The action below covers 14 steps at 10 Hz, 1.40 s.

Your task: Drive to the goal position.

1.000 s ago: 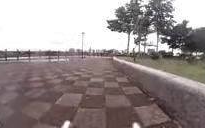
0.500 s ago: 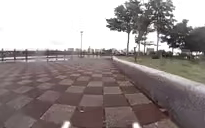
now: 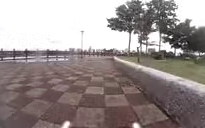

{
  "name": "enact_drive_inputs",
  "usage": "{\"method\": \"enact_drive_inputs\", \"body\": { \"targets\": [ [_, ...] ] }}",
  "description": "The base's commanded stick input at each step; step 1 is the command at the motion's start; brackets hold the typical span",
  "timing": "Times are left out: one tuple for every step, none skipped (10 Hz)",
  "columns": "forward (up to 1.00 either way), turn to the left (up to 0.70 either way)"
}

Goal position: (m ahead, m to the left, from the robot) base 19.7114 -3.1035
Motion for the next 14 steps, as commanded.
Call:
{"method": "enact_drive_inputs", "body": {
  "targets": [
    [0.7, 0.0],
    [0.7, 0.0],
    [0.7, 0.0],
    [0.7, 0.0],
    [0.7, 0.0],
    [0.7, 0.0],
    [0.7, 0.0],
    [0.7, 0.0],
    [0.7, 0.0],
    [0.7, 0.0],
    [0.7, 0.21],
    [0.7, 0.35],
    [0.7, 0.35],
    [0.7, 0.35]
  ]
}}
